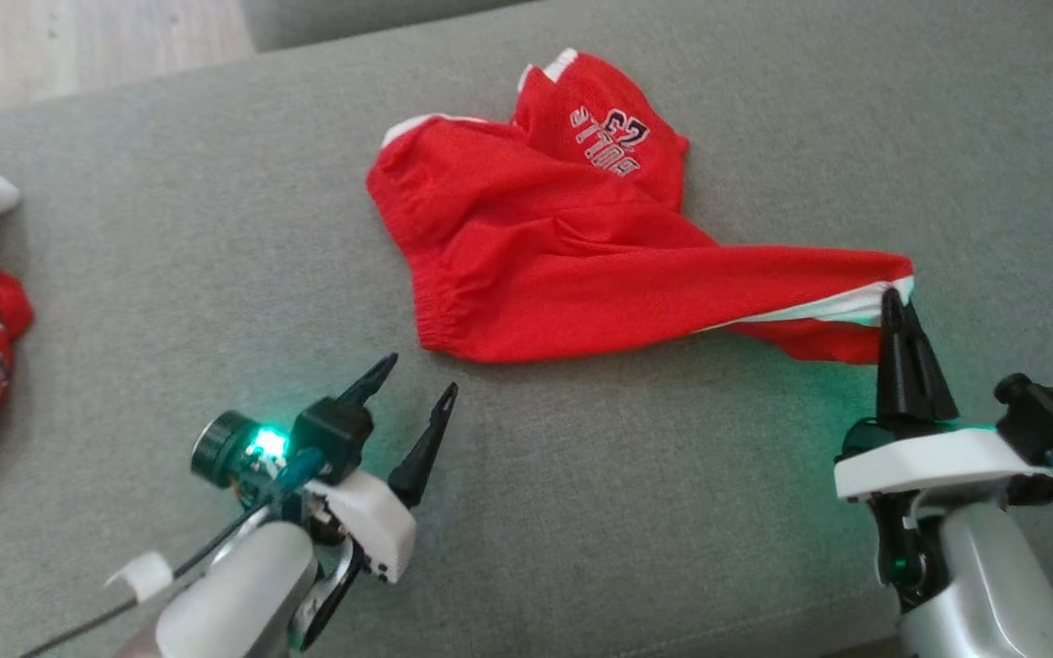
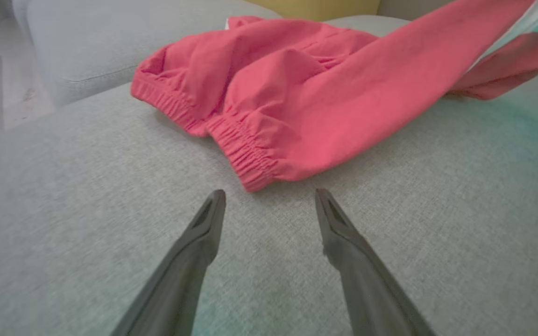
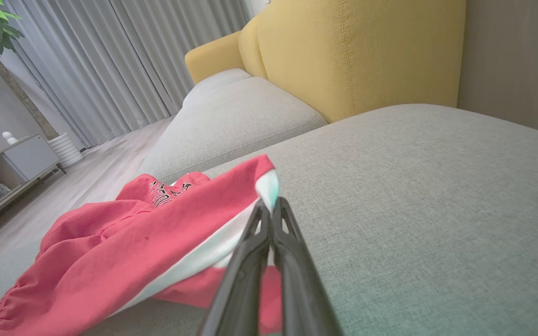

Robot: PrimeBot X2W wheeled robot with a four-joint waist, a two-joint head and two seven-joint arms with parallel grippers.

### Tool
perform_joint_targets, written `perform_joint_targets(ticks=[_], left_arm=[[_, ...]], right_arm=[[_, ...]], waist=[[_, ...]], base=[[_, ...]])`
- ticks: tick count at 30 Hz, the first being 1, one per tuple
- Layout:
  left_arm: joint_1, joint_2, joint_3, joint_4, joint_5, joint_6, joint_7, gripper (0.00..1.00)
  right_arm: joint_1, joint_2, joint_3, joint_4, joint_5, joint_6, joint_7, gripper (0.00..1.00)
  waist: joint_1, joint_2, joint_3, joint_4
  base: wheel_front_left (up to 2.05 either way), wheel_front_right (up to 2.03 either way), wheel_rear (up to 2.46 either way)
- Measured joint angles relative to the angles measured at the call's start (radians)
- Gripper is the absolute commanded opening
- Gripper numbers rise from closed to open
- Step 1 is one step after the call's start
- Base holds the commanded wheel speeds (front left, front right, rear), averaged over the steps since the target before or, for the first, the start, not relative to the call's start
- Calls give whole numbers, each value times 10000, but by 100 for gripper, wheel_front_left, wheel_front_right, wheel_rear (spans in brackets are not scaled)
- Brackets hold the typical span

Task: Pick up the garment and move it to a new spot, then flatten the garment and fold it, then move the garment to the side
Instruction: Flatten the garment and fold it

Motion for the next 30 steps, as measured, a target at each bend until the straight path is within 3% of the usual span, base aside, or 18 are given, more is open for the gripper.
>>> perform_joint_targets(ticks=[5, 13, 23, 24, 25, 30], left_arm=[[-725, -299, -382, 1122, 194, -495, 13, 100], [-1875, -719, -483, 2600, 453, -842, -370, 100], [-2372, -1139, -821, 3300, 759, -1239, -1463, 98], [-2377, -1160, -911, 3300, 842, -1319, -1511, 40], [-2378, -1175, -1003, 3300, 911, -1327, -1569, 0], [-2367, -1189, -1151, 3187, 991, -1452, -1728, 0]], right_arm=[[-47, 2, 261, -150, 174, 0, 12, 0], [-350, 2, 522, -339, 295, 0, 12, 0], [-413, 2, 535, -349, 347, 0, 12, 0], [-413, 2, 514, -326, 347, 0, 12, 0], [-413, 2, 495, -307, 347, 0, 12, 0], [-414, 2, 441, -201, 347, 0, 12, 0]], waist=[[1, 0, 347, -227], [1, 0, 809, -535], [1, 0, 929, -627], [0, 0, 909, -608], [1, 0, 886, -586], [0, 0, 696, -470]], base=[[0, 0, 0], [0, 0, 0], [0, 0, 0], [0, 0, 0], [0, 0, 0], [0, 0, 0]])
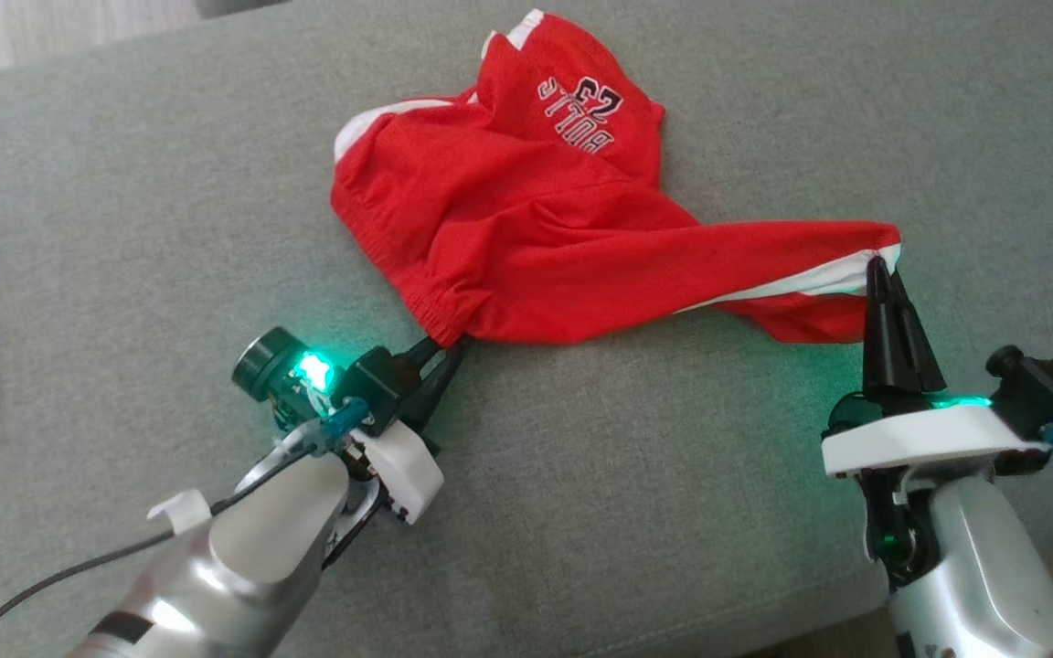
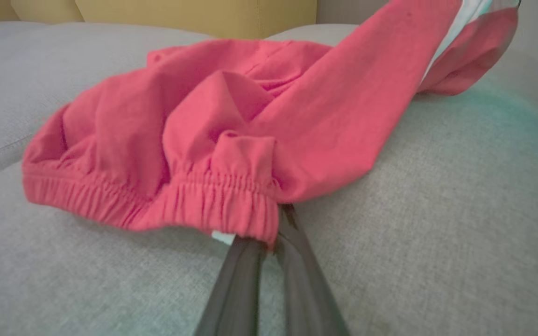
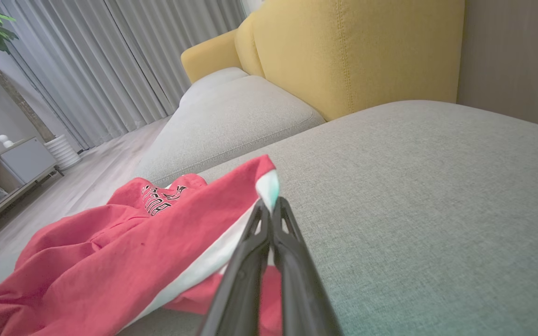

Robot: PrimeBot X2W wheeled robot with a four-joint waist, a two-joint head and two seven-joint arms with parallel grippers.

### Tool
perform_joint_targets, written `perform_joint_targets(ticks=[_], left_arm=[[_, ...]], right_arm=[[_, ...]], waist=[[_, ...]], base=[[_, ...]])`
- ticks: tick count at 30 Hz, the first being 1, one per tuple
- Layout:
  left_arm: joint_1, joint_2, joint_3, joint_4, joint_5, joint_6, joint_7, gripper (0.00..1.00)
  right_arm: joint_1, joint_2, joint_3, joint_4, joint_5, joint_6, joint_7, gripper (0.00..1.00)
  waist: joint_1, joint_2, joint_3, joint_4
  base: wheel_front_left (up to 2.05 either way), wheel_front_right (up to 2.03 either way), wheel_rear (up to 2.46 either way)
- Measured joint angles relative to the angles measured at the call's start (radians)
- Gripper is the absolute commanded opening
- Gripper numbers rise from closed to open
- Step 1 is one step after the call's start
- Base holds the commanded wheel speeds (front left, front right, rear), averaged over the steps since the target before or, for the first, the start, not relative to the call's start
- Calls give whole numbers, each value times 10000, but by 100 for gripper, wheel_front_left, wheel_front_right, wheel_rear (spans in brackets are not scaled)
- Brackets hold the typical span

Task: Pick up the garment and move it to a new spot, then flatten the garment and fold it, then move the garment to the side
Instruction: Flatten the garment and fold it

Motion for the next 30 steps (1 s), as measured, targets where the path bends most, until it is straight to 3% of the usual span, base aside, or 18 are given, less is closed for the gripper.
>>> perform_joint_targets(ticks=[6, 14, 21, 30], left_arm=[[83, 132, -4, -424, -13, -52, -36, 0], [487, 1034, -12, -1620, -155, -127, 355, 0], [355, 2119, 2, -3156, -840, -397, 2002, 0], [-1217, 3538, -117, -4740, -2355, -566, 4111, 0]], right_arm=[[1, -2, -92, 4, -2, 0, -2, 0], [1, -2, -249, -213, -198, 0, 178, 0], [-240, -4, -113, -759, -439, 0, 894, 0], [-2094, -38, 506, -1237, -1137, 0, 1994, 0]], waist=[[-1, 0, -350, 146], [-2, 0, -1020, 549], [-2, 0, -1557, 874], [-1, 0, -2214, 952]], base=[[0, 0, 0], [0, 0, 0], [0, 0, 0], [0, 0, 0]])
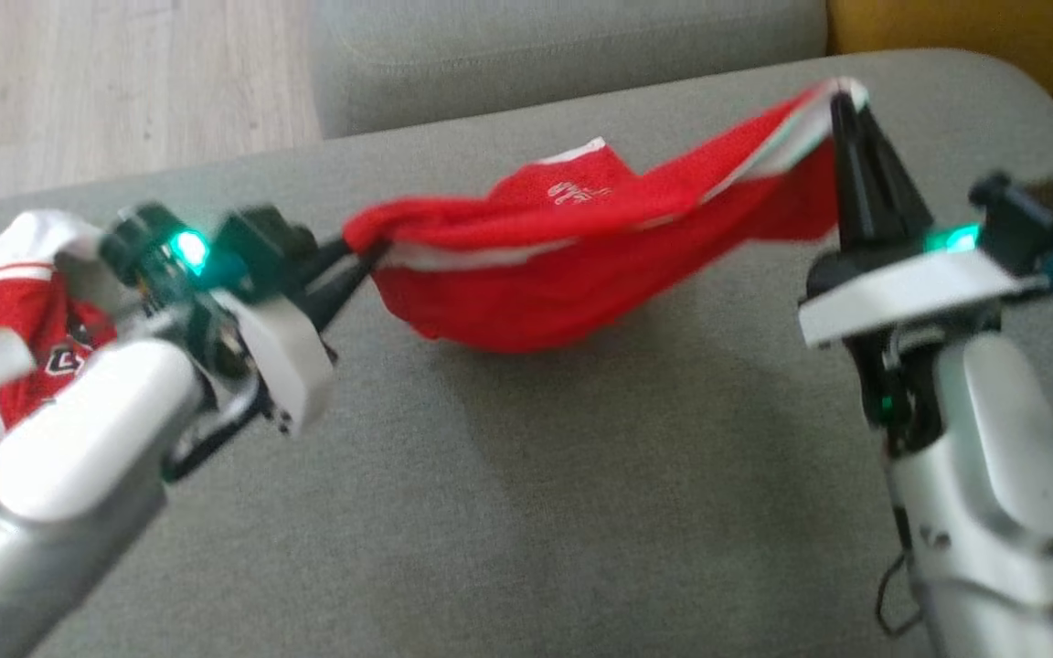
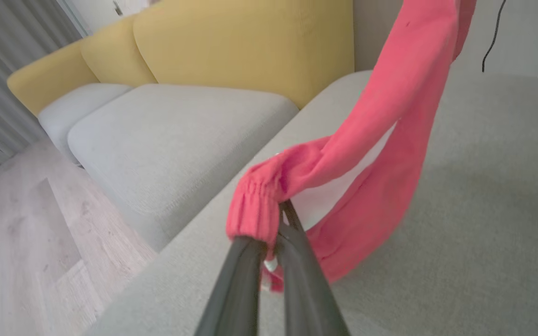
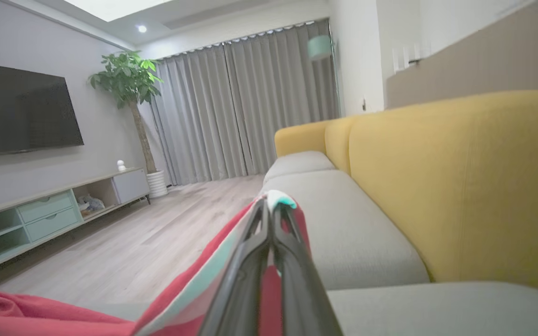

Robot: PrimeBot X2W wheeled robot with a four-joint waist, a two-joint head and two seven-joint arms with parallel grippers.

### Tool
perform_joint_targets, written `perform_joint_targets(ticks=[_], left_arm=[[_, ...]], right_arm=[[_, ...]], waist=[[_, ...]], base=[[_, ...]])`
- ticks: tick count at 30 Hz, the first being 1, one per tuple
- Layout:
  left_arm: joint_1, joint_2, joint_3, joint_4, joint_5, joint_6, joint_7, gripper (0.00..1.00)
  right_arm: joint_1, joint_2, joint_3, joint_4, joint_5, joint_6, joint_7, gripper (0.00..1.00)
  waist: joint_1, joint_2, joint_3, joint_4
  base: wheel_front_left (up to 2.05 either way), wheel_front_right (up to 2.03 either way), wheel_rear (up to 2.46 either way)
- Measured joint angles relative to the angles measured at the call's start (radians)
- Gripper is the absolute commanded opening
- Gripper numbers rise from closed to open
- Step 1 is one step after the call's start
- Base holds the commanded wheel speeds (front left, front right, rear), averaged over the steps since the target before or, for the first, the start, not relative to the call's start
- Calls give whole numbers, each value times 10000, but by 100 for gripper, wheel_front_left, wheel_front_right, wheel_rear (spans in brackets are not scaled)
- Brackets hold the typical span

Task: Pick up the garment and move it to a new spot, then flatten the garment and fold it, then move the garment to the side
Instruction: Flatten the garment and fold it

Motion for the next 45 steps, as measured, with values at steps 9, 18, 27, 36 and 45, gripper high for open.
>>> perform_joint_targets(ticks=[9, 18, 27, 36, 45], left_arm=[[-934, 295, 974, -631, -821, 570, -109, 0], [-740, 326, 1323, -1586, -961, 1283, -441, 0], [-213, 633, 1384, -2247, -1333, 1611, -125, 0], [-1618, 201, 1503, -487, -1258, 1267, -17, 0], [-4651, -1386, 1910, 2552, -303, 1051, -1843, 0]], right_arm=[[-1858, -545, 169, -176, -307, 0, -58, 0], [-1841, -619, 19, -347, -564, 0, -228, 0], [-1239, -606, -86, -556, -729, 0, 364, 0], [-4097, -704, 265, 1825, -522, 0, 316, 0], [-8075, -648, -82, 5536, -855, 0, -1762, 0]], waist=[[0, 0, -517, -42], [0, 0, -760, 98], [1, 0, -556, 194], [2, 0, 662, 104], [4, 0, 2171, 142]], base=[[0, 0, 0], [0, 0, 0], [0, 0, 0], [0, 0, 0], [0, 0, 0]])
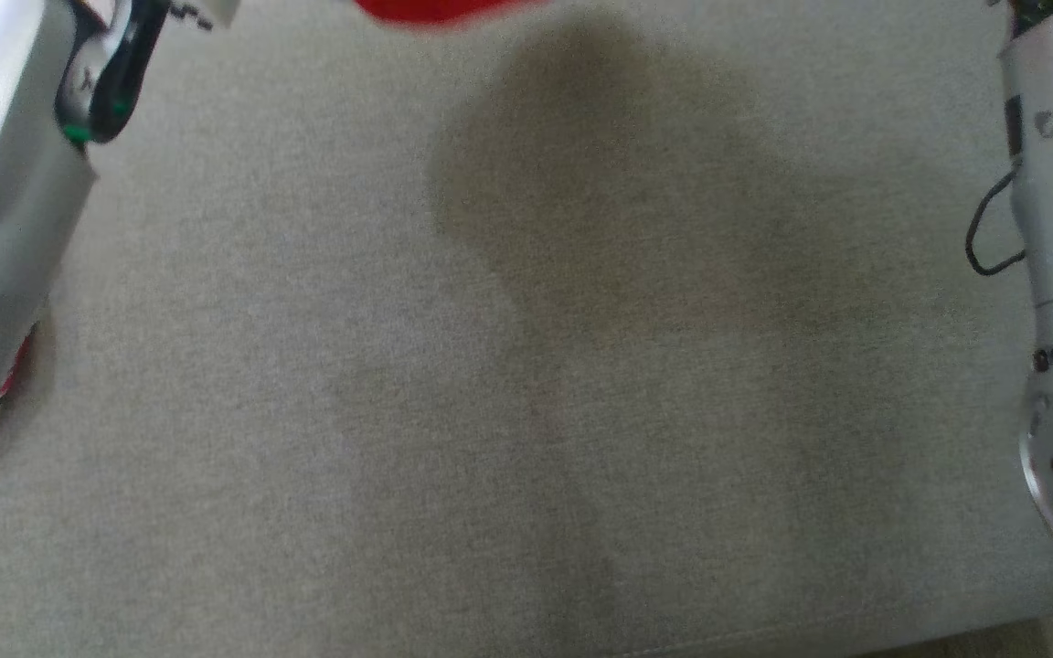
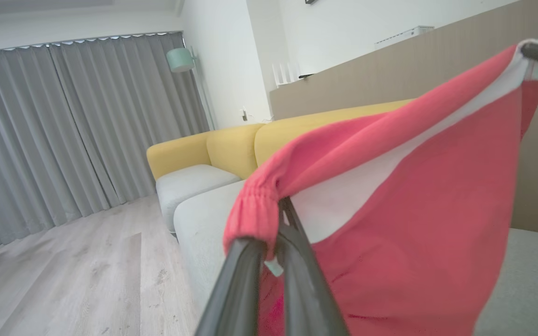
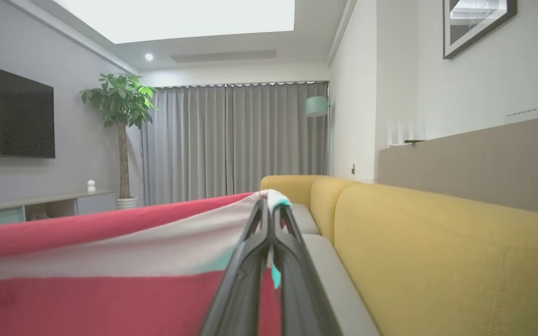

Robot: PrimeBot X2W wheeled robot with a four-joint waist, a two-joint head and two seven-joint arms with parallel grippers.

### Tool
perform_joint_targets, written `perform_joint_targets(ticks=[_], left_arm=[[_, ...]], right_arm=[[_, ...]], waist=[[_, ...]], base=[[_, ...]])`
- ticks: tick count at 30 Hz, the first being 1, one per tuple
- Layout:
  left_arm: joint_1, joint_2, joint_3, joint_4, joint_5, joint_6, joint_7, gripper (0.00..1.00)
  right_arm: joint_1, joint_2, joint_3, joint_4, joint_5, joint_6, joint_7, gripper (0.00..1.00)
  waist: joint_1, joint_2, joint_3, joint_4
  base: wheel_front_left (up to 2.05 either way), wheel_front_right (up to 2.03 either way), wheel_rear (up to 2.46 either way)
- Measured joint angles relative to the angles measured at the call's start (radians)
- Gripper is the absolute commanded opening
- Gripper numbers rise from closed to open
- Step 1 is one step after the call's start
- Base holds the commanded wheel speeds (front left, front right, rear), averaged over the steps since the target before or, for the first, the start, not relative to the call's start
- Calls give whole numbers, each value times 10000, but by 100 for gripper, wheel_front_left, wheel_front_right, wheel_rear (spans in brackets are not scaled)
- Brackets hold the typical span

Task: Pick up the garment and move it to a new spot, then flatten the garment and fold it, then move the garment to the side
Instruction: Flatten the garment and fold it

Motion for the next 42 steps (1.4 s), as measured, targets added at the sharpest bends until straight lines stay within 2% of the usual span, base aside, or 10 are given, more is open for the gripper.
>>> perform_joint_targets(ticks=[5, 8, 11, 17, 22, 27, 28, 31, 38, 42], left_arm=[[-66, -566, -228, 1158, 107, -445, -792, 0], [349, -723, -763, 1538, 226, -715, -951, 0], [1545, -786, -1664, 1645, 221, -965, -1014, 0], [3364, -407, -2763, 821, -313, -1051, -951, 0], [4363, 178, -3365, -309, -552, -1047, -598, 0], [5285, 439, -3718, -1415, -616, -715, -337, 0], [5285, 439, -3718, -1415, -616, -715, -337, 0], [5792, 516, -3845, -2077, -646, -384, -198, 0], [6857, 708, -4176, -3363, -825, 339, 94, 0], [7377, 744, -4364, -4038, -897, 813, 278, 0]], right_arm=[[100, 79, 284, 1216, -109, 0, -251, 0], [678, 31, 675, 1743, 4, 0, -280, 0], [1761, -278, 1522, 2673, 516, 0, -148, 0], [3096, -1076, 3219, 2984, 1850, 0, 1174, 0], [4093, -2021, 4989, 1925, 3206, 0, 2562, 0], [4933, -3193, 6264, 788, 4395, 0, 3703, 0], [4933, -3193, 6264, 788, 4395, 0, 3703, 0], [5349, -3795, 6742, 224, 5012, 0, 4303, 0], [6342, -4830, 7206, -890, 6125, 0, 5244, 0], [6830, -5258, 7198, -1515, 6475, 0, 5311, 0]], waist=[[-1, 0, 341, 57], [-2, 0, 372, 71], [-3, 0, 246, 67], [-5, 0, -214, 51], [-5, 0, -777, 19], [-6, 0, -1379, -10], [-6, 0, -1379, -10], [-7, 0, -1709, -29], [-6, 1, -2339, -137], [-5, 1, -2502, -220]], base=[[0, 0, 0], [0, 0, 0], [0, 0, 0], [0, 0, 0], [0, 0, 0], [0, 0, 0], [0, 0, 0], [0, 0, 0], [0, 0, 0], [0, 0, 0]])
